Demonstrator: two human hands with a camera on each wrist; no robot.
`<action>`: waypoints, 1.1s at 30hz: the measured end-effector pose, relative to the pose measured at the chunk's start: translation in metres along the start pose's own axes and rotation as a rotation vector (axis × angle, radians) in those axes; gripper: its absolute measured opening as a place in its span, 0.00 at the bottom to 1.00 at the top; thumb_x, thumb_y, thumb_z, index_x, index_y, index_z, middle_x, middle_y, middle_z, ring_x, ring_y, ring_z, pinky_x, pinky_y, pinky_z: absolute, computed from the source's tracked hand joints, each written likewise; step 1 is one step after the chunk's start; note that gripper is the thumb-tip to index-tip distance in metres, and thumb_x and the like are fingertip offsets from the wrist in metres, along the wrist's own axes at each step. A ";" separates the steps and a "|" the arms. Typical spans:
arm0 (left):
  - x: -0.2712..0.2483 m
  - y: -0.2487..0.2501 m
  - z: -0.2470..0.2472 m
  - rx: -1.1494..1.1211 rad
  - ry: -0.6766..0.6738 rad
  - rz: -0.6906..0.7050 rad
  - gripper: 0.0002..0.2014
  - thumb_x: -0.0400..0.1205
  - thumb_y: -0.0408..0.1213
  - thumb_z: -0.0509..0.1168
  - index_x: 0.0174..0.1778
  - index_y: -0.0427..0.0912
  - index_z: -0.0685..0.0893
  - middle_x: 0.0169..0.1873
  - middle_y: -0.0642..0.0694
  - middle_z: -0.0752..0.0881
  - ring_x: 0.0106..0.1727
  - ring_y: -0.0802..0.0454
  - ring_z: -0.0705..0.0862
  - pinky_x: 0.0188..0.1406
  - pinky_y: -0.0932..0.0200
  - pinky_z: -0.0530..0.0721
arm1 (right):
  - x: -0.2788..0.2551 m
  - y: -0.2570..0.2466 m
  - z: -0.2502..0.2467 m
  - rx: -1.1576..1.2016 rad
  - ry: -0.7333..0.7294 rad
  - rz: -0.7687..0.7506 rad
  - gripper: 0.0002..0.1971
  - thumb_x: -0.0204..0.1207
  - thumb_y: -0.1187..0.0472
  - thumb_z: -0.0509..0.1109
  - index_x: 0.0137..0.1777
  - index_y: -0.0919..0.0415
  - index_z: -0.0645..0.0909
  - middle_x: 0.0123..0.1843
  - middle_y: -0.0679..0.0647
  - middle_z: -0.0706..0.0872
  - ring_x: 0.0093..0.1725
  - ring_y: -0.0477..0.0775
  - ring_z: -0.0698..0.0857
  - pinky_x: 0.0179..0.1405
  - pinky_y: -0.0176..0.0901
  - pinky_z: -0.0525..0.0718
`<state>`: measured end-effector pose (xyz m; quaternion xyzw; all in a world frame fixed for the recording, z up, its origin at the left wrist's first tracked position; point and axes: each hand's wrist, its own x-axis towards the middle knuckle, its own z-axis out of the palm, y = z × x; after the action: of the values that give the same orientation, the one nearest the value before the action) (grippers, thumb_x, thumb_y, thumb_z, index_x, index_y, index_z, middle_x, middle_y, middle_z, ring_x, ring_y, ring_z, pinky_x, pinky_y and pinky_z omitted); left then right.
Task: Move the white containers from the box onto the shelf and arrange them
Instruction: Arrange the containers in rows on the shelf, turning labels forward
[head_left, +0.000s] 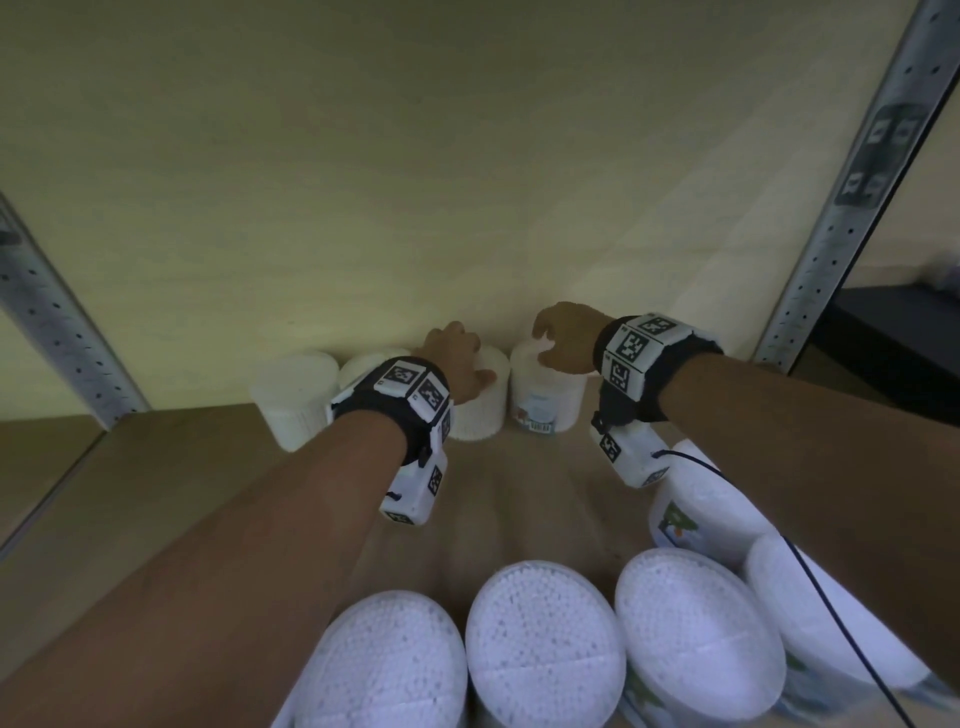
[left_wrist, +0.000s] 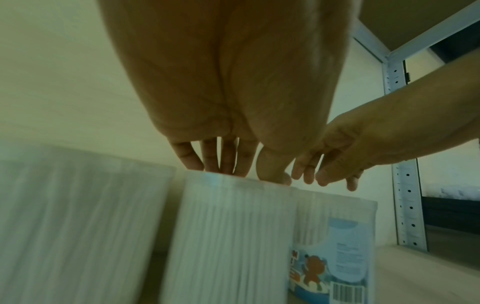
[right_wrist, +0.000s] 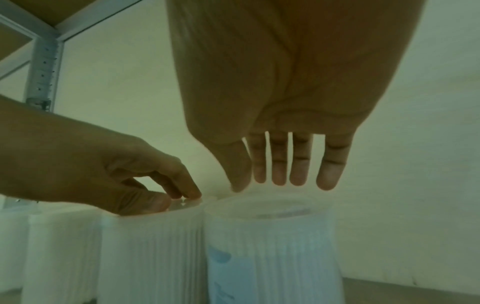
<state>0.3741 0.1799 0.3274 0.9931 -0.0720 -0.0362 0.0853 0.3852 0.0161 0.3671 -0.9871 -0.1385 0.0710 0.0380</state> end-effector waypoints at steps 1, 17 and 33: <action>0.000 0.000 0.000 0.000 -0.004 0.001 0.28 0.84 0.50 0.60 0.75 0.36 0.71 0.72 0.37 0.69 0.73 0.37 0.69 0.72 0.42 0.73 | 0.001 -0.001 0.003 -0.020 0.019 0.023 0.22 0.82 0.55 0.63 0.73 0.64 0.72 0.74 0.63 0.73 0.71 0.63 0.76 0.68 0.50 0.75; 0.001 -0.001 0.002 0.008 0.000 0.005 0.27 0.84 0.50 0.60 0.74 0.36 0.71 0.71 0.38 0.70 0.72 0.37 0.70 0.71 0.41 0.73 | 0.004 0.001 0.000 -0.082 -0.135 -0.016 0.26 0.81 0.60 0.66 0.79 0.58 0.67 0.81 0.58 0.66 0.77 0.61 0.71 0.72 0.46 0.71; -0.001 0.001 0.002 -0.006 0.008 0.002 0.26 0.84 0.49 0.60 0.74 0.37 0.70 0.72 0.38 0.69 0.73 0.38 0.68 0.71 0.41 0.73 | 0.005 0.003 0.006 -0.129 -0.072 0.031 0.30 0.80 0.45 0.65 0.75 0.65 0.72 0.75 0.62 0.74 0.73 0.62 0.75 0.72 0.51 0.75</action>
<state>0.3727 0.1792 0.3258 0.9929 -0.0723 -0.0322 0.0883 0.3898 0.0144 0.3605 -0.9863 -0.1290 0.0981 -0.0319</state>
